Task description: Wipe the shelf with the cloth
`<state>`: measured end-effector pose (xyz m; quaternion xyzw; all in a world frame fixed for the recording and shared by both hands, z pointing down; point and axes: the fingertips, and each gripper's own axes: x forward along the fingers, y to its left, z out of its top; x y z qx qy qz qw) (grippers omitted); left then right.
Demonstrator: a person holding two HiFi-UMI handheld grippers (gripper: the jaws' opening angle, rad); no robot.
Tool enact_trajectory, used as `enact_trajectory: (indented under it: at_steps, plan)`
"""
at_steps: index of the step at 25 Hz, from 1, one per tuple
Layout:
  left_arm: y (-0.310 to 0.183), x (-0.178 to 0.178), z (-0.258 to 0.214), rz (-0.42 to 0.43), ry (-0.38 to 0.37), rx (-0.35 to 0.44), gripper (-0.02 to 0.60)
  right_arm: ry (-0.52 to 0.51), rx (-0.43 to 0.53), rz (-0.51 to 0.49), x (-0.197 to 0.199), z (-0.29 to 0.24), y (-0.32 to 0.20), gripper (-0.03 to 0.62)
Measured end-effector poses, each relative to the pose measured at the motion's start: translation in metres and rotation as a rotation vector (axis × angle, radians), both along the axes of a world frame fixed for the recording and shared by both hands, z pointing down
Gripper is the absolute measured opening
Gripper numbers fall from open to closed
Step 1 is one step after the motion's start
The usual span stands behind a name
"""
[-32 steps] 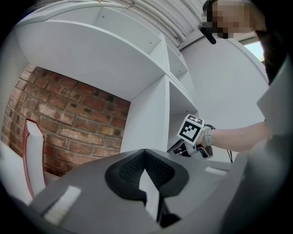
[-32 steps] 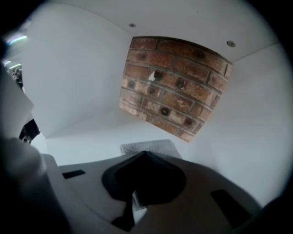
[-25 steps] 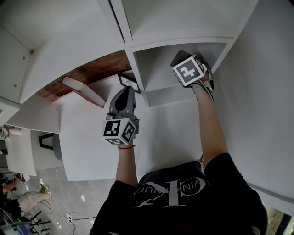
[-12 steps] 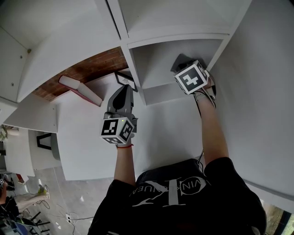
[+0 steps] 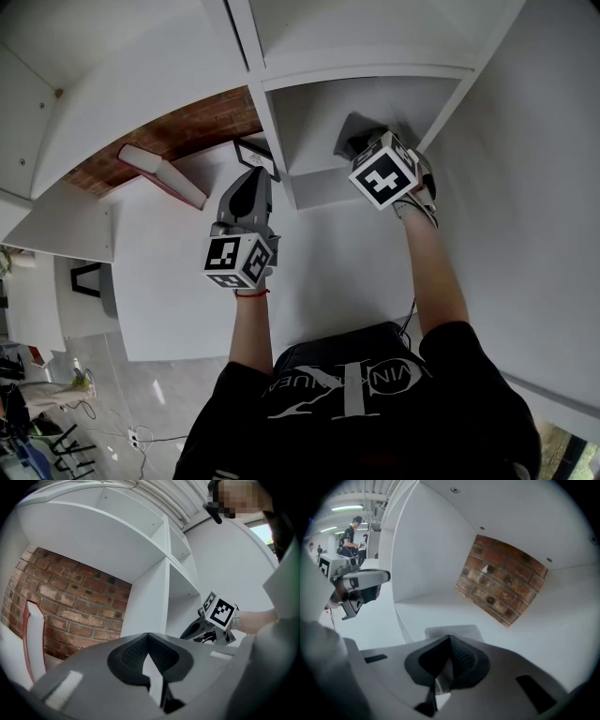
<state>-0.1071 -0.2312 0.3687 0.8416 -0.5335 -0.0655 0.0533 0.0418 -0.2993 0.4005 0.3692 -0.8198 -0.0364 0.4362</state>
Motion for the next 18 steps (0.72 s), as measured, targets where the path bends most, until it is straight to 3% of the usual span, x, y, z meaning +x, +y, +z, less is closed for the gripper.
enact_trajectory:
  at_steps: [18]
  plan:
    - [0.003,-0.021,0.007,-0.052,-0.009,-0.015,0.009,-0.001,-0.038,-0.29,-0.103,0.006,0.028,0.011]
